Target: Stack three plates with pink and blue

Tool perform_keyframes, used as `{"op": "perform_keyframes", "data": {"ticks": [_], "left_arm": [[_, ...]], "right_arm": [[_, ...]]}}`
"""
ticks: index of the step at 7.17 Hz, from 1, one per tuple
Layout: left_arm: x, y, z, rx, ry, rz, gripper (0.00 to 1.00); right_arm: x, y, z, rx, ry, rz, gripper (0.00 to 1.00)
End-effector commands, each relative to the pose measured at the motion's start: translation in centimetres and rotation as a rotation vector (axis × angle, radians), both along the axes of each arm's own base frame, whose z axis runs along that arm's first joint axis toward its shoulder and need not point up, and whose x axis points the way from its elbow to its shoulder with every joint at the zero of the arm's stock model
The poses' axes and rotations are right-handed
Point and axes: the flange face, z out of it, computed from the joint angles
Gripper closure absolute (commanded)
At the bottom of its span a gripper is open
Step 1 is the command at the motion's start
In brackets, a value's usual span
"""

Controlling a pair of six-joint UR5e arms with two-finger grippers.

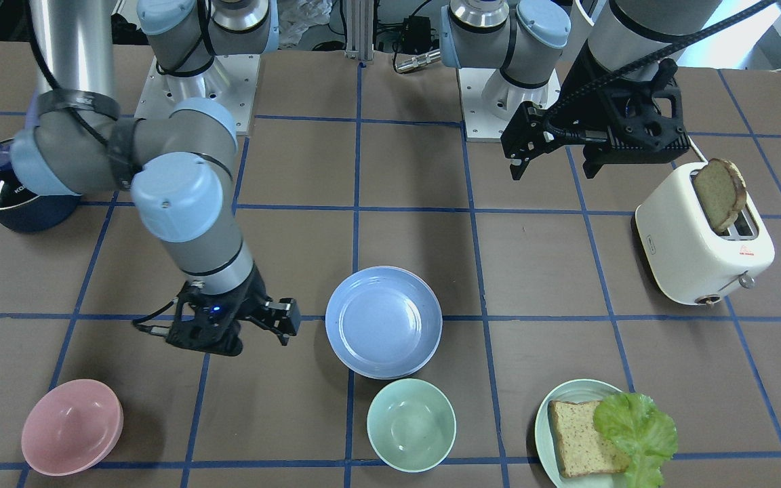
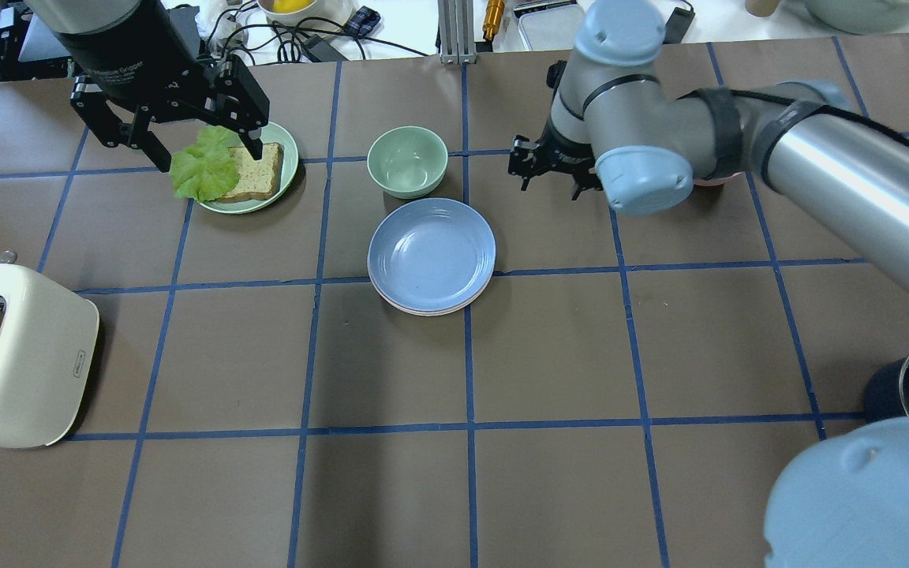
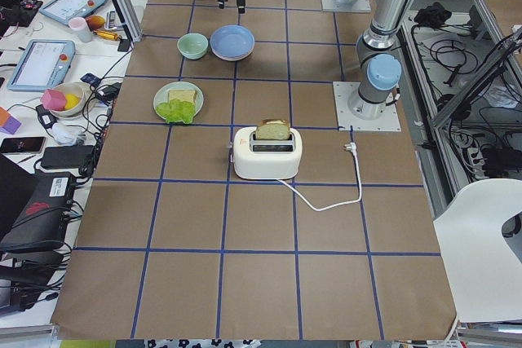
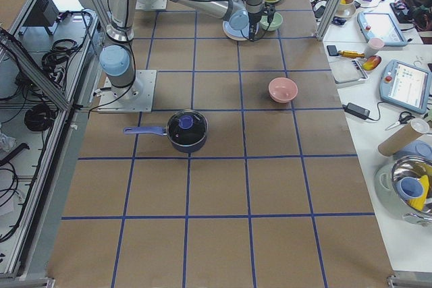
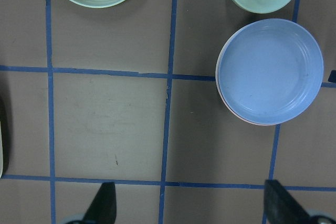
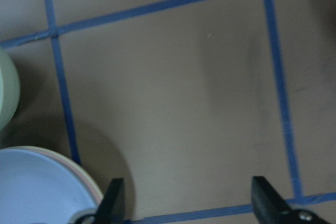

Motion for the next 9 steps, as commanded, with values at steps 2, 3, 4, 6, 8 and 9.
{"op": "perform_keyframes", "data": {"ticks": [2, 3, 4, 6, 8, 9], "left_arm": [[0.0, 0.0, 0.1, -0.002, 0.001, -0.001, 0.0], [0.0, 0.0, 0.1, -0.002, 0.001, 0.001, 0.0], [0.1, -0.1, 0.1, -0.004, 0.001, -0.001, 0.0], [0.1, 0.0, 0.1, -0.004, 0.001, 0.001, 0.0], [0.1, 0.0, 0.1, -0.004, 0.001, 0.001, 0.0], [0.1, 0.0, 0.1, -0.002, 0.0, -0.001, 0.0]], "right_arm": [[-9.1, 0.1, 13.4, 0.041, 0.13, 0.095, 0.0], [-7.6, 2.9, 17.9, 0.032, 0.124, 0.114, 0.0], [-6.5, 5.6, 18.9, 0.044, 0.122, 0.138, 0.0], [-6.1, 10.4, 20.4, 0.009, 0.118, 0.151, 0.0], [-6.8, 9.8, 19.8, 0.022, 0.125, 0.144, 0.0], [-6.7, 9.7, 19.9, 0.021, 0.122, 0.146, 0.0]]}}
